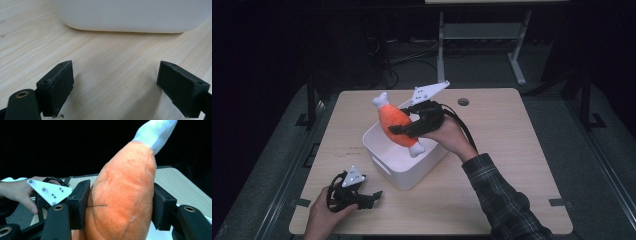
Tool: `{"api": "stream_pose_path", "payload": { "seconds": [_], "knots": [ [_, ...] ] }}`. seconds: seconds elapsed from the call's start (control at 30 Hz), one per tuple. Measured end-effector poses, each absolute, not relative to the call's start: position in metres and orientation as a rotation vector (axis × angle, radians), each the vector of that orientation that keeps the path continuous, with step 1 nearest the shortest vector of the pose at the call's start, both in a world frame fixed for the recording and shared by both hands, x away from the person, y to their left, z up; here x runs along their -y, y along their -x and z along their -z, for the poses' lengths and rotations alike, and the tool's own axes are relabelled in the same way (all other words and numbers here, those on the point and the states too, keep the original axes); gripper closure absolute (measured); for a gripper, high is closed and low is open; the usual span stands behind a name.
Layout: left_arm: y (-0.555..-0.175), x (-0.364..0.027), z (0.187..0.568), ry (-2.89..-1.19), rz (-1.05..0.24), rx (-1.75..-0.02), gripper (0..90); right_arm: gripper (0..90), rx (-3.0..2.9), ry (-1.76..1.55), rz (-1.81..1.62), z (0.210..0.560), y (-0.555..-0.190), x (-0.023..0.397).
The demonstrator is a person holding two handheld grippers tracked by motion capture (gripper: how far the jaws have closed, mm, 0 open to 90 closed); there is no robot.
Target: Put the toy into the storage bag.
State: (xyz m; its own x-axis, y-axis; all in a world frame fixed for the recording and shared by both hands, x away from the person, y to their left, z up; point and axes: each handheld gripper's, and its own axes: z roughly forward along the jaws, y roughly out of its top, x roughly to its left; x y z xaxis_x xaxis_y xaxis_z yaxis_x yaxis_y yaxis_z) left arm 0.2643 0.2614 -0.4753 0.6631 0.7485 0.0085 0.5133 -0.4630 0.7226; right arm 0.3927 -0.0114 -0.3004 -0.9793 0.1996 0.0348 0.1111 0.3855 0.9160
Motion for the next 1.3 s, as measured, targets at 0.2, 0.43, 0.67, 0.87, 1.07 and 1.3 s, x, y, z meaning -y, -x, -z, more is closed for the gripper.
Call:
{"api": "stream_pose_path", "payload": {
  "seconds": [0.2,0.43,0.67,0.87,1.07,1.3],
  "knots": [
    [-0.264,-0.261,0.475,-2.167,-0.425,-0.970,12.9,39.4,-2.579,-0.277,-1.665,0.311,-0.393,-0.003],
    [-0.264,-0.261,0.475,-2.167,-0.426,-0.971,12.9,38.8,-2.608,-0.281,-1.657,0.321,-0.392,-0.015],
    [-0.264,-0.261,0.475,-2.167,-0.426,-0.971,12.9,38.1,-2.647,-0.287,-1.605,0.328,-0.391,-0.022],
    [-0.264,-0.261,0.475,-2.167,-0.426,-0.971,12.9,37.9,-2.658,-0.276,-1.591,0.328,-0.388,-0.026],
    [-0.264,-0.261,0.475,-2.168,-0.425,-0.971,12.9,39.6,-2.671,-0.274,-1.589,0.328,-0.386,-0.028],
    [-0.264,-0.261,0.475,-2.167,-0.426,-0.971,12.9,40.6,-2.666,-0.276,-1.604,0.327,-0.387,-0.027]
  ]
}}
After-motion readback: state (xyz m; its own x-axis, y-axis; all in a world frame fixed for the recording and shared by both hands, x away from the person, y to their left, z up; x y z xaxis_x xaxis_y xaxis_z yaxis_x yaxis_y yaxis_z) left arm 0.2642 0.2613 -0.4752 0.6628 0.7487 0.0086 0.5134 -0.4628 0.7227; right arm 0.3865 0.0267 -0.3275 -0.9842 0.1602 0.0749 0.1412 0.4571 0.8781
